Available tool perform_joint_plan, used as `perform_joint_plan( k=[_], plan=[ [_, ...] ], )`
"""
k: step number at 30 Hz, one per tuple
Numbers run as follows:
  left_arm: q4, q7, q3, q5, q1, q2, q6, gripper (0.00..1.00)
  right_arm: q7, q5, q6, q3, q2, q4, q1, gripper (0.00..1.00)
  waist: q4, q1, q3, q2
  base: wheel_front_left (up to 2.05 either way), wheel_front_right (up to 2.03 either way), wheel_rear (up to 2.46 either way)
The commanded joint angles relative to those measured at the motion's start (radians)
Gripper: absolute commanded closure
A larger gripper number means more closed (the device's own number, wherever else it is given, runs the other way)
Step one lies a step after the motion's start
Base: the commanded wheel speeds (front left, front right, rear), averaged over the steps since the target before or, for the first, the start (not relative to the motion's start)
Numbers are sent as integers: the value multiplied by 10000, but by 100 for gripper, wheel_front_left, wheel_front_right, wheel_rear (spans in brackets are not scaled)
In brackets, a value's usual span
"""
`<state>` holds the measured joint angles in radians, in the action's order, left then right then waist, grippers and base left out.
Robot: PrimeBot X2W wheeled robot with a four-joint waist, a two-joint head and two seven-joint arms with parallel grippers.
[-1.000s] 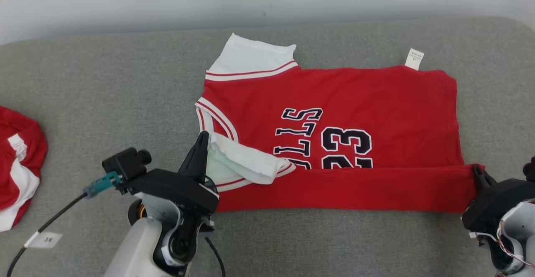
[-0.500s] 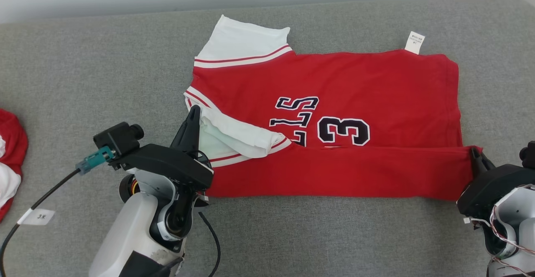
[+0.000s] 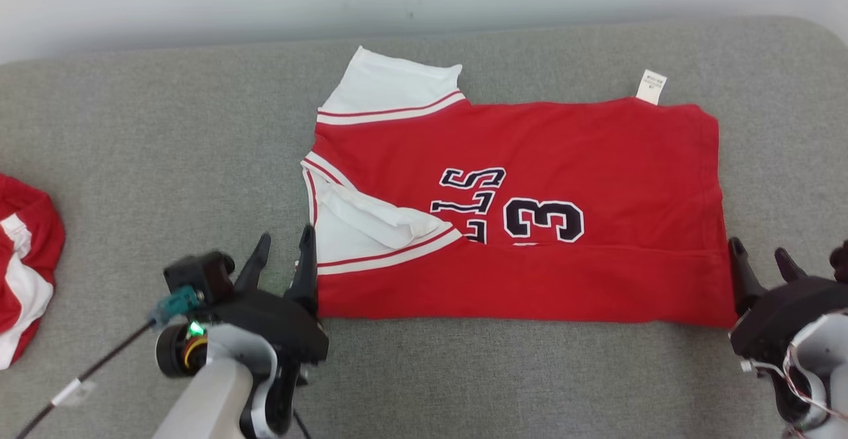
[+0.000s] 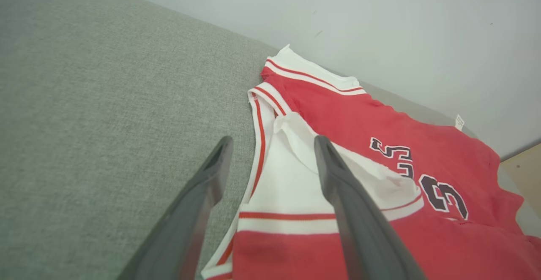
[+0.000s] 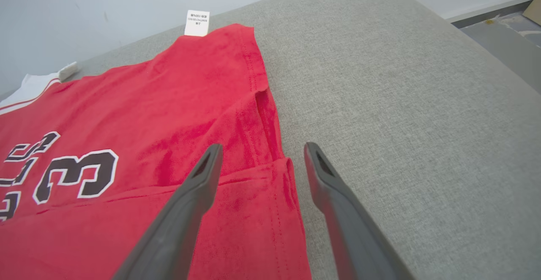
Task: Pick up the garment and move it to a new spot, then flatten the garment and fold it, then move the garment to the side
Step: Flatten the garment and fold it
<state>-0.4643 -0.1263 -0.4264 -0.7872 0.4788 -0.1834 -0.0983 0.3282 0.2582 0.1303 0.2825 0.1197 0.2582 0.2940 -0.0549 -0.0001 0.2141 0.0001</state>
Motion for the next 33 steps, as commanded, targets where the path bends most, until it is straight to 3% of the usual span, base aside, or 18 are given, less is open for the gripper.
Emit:
perform_joint_plan(
  k=[1, 9, 14, 26, 33],
  plan=[
    [41, -69, -78, 139, -188, -85, -64, 0, 54, 45, 10, 20, 91, -117, -221, 0, 61, 1, -188, -1, 0, 0, 0],
    [372, 447, -898, 1011, -1102, -690, -659, 0, 544, -631, 10, 299, 113, -1508, -1389, 0, 75, 1, -348, -1, 0, 0, 0],
    [370, 590, -1153, 1389, -1103, -844, -978, 0, 612, -1200, 10, 298, -29, -1637, -1572, 0, 10, 1, -257, -1, 0, 0, 0],
    [-226, 1142, -1752, 2047, -637, -809, -1544, 0, 564, -2001, 10, -325, -11, 173, -701, 0, -91, 1, 172, -1, 0, 0, 0],
    [-654, 1590, -1923, 2003, -483, -734, -1571, 0, 919, -2050, 10, -663, -39, 1226, -312, 0, 16, 1, 317, -1, 0, 0, 0]
  ],
)
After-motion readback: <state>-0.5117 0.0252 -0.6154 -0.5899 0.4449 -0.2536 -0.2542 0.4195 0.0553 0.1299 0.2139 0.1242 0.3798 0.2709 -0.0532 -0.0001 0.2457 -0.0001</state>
